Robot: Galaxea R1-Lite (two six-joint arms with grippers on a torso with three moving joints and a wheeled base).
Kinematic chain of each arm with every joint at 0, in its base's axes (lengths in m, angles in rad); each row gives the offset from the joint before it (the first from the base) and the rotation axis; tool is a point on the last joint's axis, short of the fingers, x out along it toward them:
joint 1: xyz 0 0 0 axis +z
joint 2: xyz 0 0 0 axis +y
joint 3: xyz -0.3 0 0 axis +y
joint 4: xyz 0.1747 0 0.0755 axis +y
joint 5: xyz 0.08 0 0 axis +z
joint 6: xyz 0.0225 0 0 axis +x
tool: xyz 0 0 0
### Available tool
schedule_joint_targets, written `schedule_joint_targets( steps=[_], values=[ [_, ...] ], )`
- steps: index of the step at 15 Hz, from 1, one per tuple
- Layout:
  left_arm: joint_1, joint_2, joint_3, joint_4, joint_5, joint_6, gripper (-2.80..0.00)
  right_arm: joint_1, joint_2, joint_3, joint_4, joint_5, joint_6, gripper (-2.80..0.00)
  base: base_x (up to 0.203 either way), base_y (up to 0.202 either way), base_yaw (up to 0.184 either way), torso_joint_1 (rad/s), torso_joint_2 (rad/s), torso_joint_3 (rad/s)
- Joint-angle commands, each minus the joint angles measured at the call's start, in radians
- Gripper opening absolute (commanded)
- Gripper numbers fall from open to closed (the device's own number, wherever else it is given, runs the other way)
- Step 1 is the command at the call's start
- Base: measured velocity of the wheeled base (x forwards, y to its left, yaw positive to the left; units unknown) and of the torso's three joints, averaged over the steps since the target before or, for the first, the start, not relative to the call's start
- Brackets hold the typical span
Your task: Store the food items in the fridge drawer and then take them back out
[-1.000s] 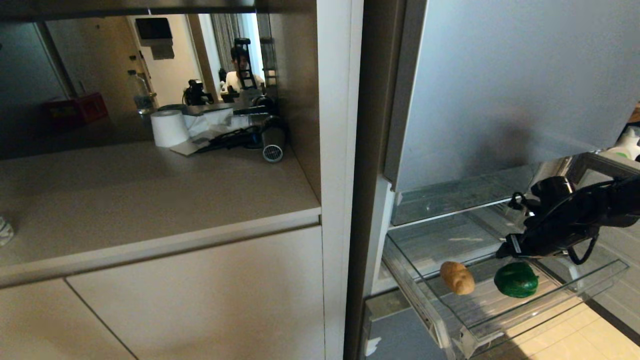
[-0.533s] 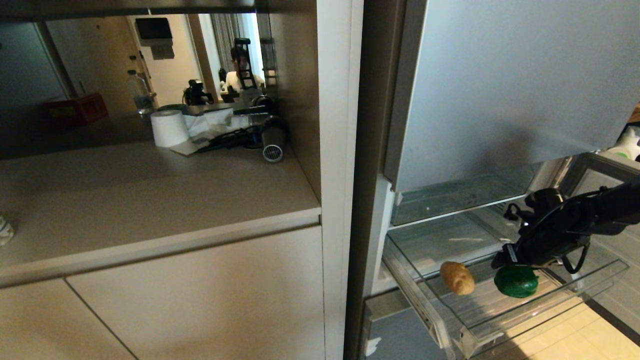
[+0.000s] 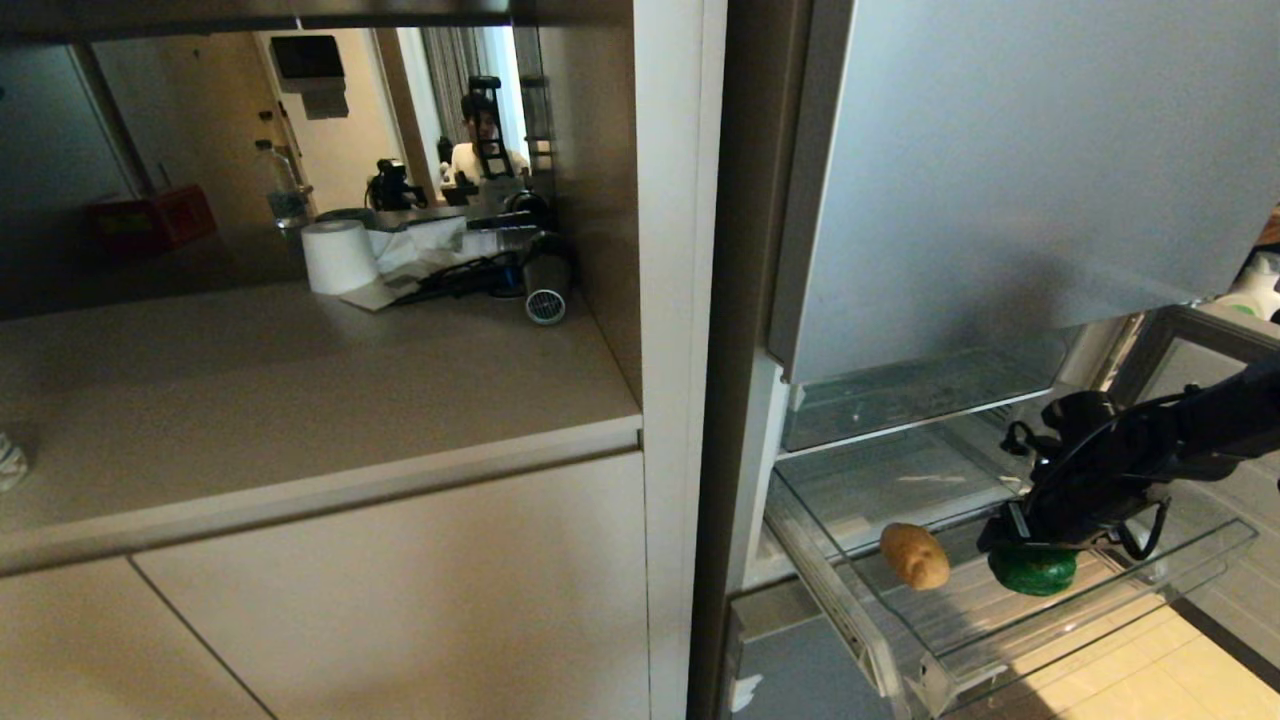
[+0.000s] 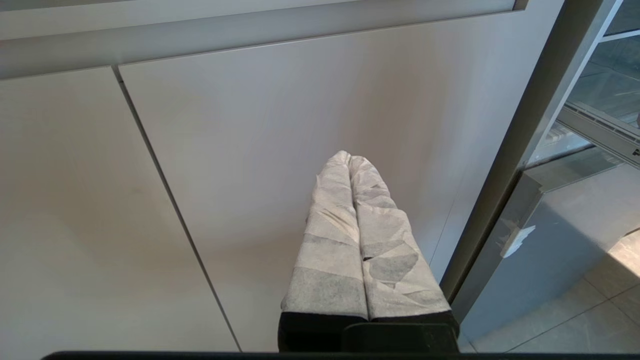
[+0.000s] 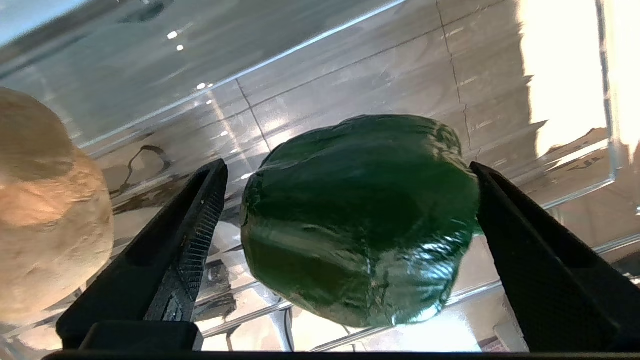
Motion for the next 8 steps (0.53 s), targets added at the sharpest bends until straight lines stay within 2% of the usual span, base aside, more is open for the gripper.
schedule_joint_targets(
  steps=[1,8],
  values=[
    [0.000,0.001,0.000,0.000,0.000,0.000,-2.80,0.000,0.015,0.000,0.001,0.000,0.000,0.00,0.000,0.000,0.000,0.000,0.00,0.000],
    [0.000,0.001,0.000,0.000,0.000,0.000,-2.80,0.001,0.032,-0.004,0.001,0.000,0.000,0.00,0.000,0.000,0.000,0.000,0.00,0.000]
  ],
)
